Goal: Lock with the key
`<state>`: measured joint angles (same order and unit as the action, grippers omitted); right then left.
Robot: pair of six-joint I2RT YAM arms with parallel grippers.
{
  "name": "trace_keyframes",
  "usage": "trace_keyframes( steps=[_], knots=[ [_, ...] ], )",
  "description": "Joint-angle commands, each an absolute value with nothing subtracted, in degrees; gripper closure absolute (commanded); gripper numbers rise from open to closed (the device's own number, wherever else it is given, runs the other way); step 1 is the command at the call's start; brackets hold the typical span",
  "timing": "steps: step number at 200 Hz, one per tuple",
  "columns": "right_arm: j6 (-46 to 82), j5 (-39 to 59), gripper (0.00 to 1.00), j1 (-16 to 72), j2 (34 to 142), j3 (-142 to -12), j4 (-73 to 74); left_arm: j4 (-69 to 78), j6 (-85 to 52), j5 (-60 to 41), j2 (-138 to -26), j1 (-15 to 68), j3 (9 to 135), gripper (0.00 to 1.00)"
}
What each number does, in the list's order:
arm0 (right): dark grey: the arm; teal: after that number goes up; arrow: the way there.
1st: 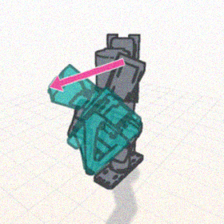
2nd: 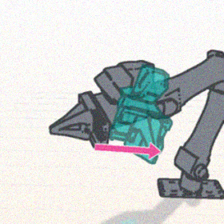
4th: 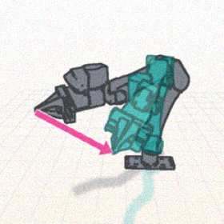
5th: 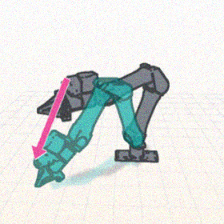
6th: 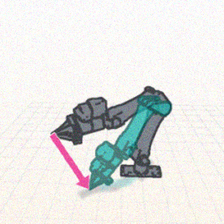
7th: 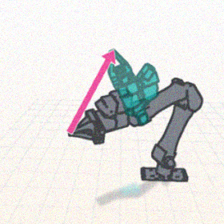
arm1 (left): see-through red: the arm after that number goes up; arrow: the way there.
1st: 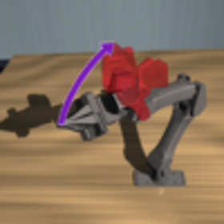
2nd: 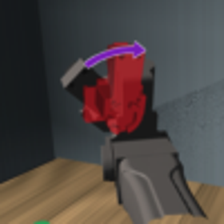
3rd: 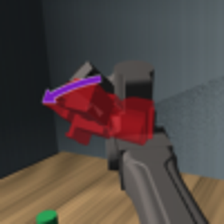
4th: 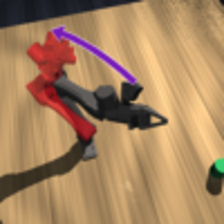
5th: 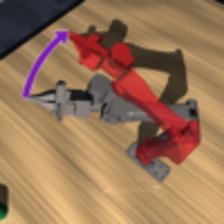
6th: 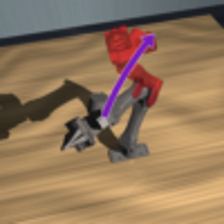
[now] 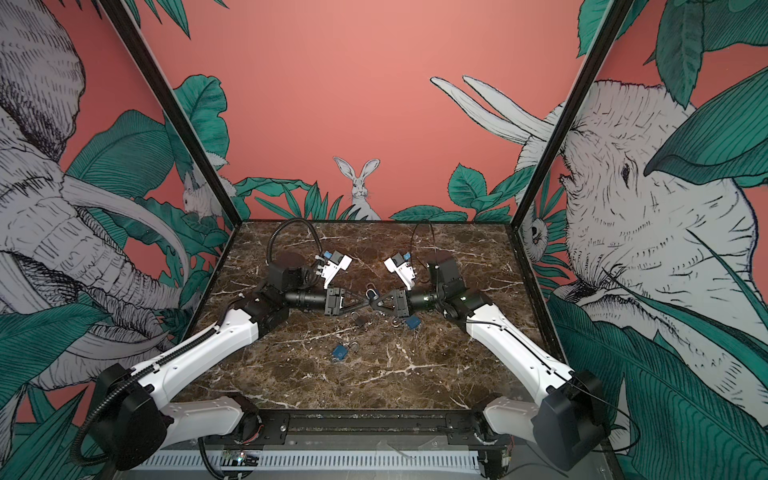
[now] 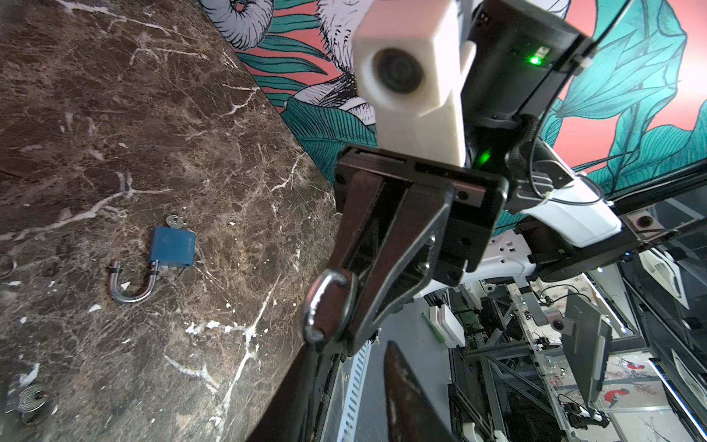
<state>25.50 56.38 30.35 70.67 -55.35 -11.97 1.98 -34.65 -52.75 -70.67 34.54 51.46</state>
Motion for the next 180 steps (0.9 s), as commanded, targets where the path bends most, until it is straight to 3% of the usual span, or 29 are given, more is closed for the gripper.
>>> trace_keyframes(
  steps=[1,60,115,180],
  knots=[
    [25.7,57.6,1.0,31.6,70.7,-56.1,-9.2,1.6,-32.4,-51.0,-70.6,33.3,52.6,0.67],
    [25.7,57.7,1.0,32.3,71.8,-56.4,-9.1,4.5,-33.5,-52.6,-71.3,33.0,53.1,0.65],
    [25.8,57.8,1.0,32.4,72.4,-57.1,-8.7,4.5,-34.1,-57.1,-72.2,33.0,52.9,0.78],
    [25.8,58.0,1.0,32.7,73.2,-57.7,-8.9,7.1,-35.6,-58.0,-73.3,33.0,52.1,0.83]
  ],
)
